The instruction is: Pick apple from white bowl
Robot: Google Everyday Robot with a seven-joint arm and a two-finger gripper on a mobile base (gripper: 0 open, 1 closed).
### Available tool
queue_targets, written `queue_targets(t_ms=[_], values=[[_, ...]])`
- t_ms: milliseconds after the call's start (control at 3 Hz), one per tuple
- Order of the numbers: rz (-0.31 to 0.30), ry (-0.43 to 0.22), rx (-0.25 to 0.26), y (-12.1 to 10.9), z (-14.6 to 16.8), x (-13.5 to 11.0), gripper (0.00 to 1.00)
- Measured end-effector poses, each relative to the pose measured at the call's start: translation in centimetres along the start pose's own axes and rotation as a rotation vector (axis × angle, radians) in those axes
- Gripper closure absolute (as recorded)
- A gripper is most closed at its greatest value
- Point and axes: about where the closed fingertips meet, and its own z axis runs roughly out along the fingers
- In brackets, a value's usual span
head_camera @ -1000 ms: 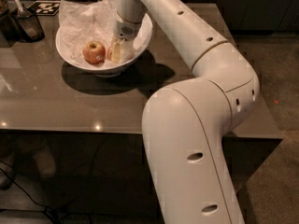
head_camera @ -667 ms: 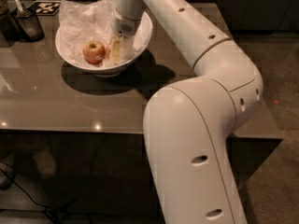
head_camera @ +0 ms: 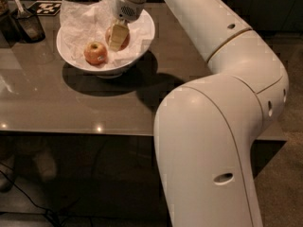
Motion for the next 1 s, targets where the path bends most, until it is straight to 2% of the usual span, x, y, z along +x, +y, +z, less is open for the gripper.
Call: queue_targets(t_ms=[333, 1000], values=[[-0.006, -0.033, 0.015, 0.0, -1.7, -1.1, 1.0], [-0.081, -0.131, 0.063, 1.0, -7.6, -6.1, 1.0]])
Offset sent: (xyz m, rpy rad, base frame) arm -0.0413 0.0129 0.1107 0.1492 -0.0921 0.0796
